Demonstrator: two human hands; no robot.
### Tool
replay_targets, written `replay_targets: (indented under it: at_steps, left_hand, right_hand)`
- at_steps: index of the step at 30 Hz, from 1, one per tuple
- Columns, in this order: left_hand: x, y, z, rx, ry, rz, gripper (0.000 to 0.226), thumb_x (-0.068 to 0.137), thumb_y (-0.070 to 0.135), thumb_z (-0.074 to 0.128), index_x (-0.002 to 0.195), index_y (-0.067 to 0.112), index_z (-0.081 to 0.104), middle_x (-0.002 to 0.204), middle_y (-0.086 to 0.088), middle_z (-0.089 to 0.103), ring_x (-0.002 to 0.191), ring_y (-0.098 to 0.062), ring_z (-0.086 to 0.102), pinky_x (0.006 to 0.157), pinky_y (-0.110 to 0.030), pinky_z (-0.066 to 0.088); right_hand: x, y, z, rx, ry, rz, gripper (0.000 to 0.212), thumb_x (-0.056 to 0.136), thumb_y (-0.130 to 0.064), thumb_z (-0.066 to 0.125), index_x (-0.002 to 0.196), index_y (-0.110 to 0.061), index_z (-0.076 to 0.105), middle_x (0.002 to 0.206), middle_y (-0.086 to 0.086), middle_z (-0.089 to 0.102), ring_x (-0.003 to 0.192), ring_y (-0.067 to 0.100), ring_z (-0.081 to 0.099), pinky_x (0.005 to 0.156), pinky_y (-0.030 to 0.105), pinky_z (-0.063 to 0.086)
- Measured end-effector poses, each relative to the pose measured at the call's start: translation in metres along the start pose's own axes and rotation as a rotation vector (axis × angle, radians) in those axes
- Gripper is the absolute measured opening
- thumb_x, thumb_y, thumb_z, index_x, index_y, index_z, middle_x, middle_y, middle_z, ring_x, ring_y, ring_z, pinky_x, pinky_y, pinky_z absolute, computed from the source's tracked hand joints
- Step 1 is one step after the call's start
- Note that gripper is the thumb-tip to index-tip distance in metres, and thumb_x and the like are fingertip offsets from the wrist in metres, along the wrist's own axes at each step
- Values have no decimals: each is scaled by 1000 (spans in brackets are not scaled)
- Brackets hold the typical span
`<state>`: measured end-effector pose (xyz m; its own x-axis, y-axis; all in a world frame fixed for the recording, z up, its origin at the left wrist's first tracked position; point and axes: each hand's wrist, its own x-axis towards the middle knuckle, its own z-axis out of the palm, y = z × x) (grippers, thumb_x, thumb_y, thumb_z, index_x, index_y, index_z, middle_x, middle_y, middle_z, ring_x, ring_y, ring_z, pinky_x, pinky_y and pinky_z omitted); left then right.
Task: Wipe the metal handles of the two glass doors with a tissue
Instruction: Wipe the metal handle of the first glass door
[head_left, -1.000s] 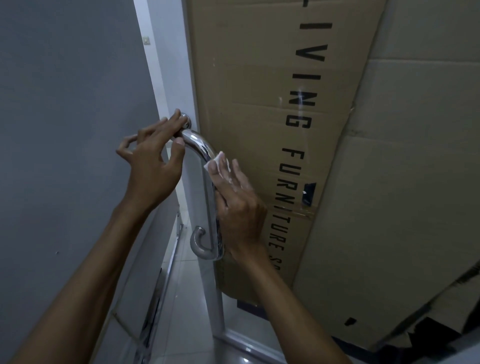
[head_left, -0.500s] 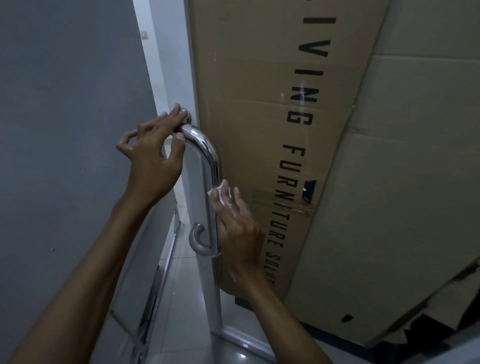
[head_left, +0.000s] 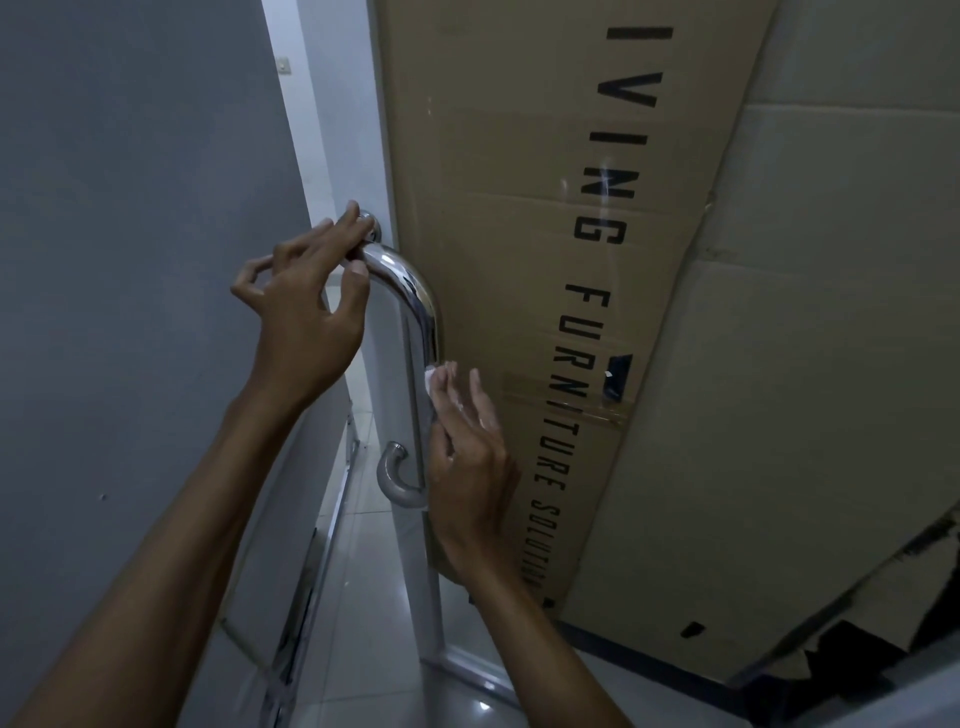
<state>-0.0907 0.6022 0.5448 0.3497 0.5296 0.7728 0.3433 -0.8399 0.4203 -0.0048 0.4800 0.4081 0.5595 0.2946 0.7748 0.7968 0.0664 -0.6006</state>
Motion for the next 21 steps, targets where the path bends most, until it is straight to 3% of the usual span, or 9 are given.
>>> replay_targets:
  at_steps: [3, 8, 12, 15, 21]
  left_hand:
    - [0, 1, 0, -2, 2, 3, 45, 105, 32, 46, 150, 38, 52, 158, 21, 45, 148, -1, 37, 115, -48, 16]
    - [0, -1, 1, -5, 6, 11, 45, 106, 30, 47, 150, 37, 53, 159, 19, 46, 148, -2, 38, 112, -41, 15]
    - [0, -2, 0, 3, 4, 10, 46, 105, 30, 46, 150, 37, 53, 158, 21, 44, 147, 1, 37, 113, -41, 14]
    - [1, -3, 0, 3, -3, 15, 47, 104, 30, 47, 150, 38, 53, 156, 26, 42, 143, 7, 34, 112, -41, 15]
    - [0, -3, 1, 2, 7, 17, 47, 104, 28, 48, 150, 37, 54, 156, 25, 43, 144, 5, 36, 109, -33, 14]
  right_hand:
    - [-9, -5, 7, 8, 23, 67, 46, 101, -5, 57, 143, -25, 59, 143, -7, 57, 147, 19, 44, 108, 49, 53]
    - [-25, -8, 9, 25, 52, 212, 48, 98, 0, 67, 139, -26, 65, 144, -15, 47, 142, 18, 49, 98, 50, 59]
    - [-40, -10, 17, 71, 28, 249, 46, 102, -6, 61, 143, -27, 60, 151, -10, 53, 146, -2, 39, 107, 43, 54]
    - [-36, -11, 18, 71, 54, 288, 42, 102, -12, 56, 141, -27, 63, 149, -13, 51, 145, 2, 42, 104, 45, 56]
    - [-44, -4, 17, 39, 68, 281, 47, 99, -5, 66, 138, -31, 64, 146, -15, 51, 142, 6, 44, 103, 50, 56]
